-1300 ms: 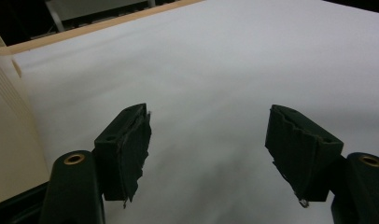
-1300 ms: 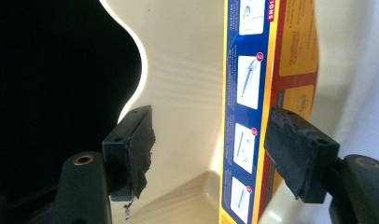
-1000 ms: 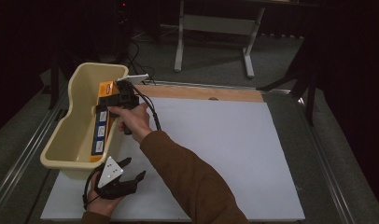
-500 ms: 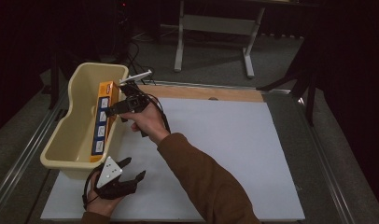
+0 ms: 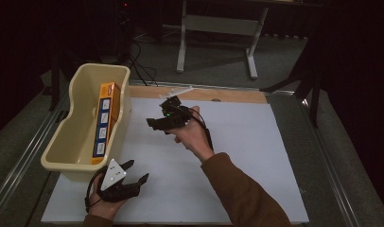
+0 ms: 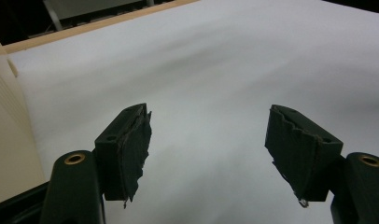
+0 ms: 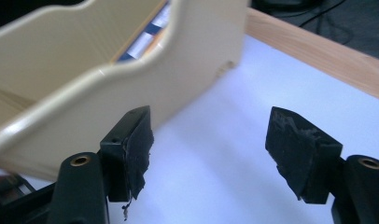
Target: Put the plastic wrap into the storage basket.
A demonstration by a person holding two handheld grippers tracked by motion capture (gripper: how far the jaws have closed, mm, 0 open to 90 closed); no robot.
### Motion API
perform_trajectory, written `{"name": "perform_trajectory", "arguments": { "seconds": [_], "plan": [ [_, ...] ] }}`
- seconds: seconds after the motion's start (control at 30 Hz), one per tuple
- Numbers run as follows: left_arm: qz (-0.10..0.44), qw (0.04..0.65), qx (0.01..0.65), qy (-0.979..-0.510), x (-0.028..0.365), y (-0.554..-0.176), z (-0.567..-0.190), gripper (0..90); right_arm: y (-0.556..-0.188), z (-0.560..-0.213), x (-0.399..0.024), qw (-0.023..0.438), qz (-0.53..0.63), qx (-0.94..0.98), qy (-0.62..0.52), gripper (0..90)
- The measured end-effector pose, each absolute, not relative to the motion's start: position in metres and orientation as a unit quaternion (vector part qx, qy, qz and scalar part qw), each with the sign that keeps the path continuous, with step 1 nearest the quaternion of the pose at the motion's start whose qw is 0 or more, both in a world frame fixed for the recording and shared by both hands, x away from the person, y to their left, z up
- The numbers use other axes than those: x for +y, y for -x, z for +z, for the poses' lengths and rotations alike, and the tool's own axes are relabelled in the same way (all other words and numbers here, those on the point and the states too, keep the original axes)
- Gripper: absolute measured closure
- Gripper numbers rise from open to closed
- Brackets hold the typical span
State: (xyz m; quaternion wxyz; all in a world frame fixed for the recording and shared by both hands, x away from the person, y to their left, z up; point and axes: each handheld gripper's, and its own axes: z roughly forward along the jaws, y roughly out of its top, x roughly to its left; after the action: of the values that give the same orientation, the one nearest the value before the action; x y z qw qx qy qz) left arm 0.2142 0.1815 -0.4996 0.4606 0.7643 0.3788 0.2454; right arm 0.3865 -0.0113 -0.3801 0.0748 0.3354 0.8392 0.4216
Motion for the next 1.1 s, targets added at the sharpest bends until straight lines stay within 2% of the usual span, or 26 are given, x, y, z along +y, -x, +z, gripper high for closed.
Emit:
{"name": "perform_trajectory", "arguments": {
  "seconds": [0.1,0.43,0.47,0.73,0.83,1.03,1.1],
  "plan": [
    [0.247,0.459,0.378,-0.765,0.181,-0.214,-0.5,30.7,-0.379,-0.388,-0.034,0.093,0.422,0.836,-0.337,30.8],
    [0.247,0.457,0.376,-0.767,0.178,-0.214,-0.5,30.5,-0.354,-0.427,-0.114,0.102,0.41,0.828,-0.368,28.6],
    [0.249,0.454,0.374,-0.769,0.178,-0.214,-0.5,30.4,-0.346,-0.438,-0.134,0.118,0.416,0.822,-0.37,26.6],
    [0.25,0.452,0.376,-0.769,0.177,-0.214,-0.5,30.2,-0.315,-0.47,-0.195,0.166,0.43,0.797,-0.391,22.5],
    [0.251,0.452,0.376,-0.769,0.177,-0.214,-0.5,30.2,-0.308,-0.475,-0.207,0.172,0.425,0.795,-0.396,22.2],
    [0.251,0.452,0.377,-0.769,0.177,-0.214,-0.5,30.2,-0.284,-0.482,-0.239,0.217,0.421,0.779,-0.411,22.2],
    [0.252,0.452,0.377,-0.768,0.177,-0.214,-0.5,30.1,-0.276,-0.481,-0.249,0.211,0.434,0.765,-0.426,22.0]
  ]
}}
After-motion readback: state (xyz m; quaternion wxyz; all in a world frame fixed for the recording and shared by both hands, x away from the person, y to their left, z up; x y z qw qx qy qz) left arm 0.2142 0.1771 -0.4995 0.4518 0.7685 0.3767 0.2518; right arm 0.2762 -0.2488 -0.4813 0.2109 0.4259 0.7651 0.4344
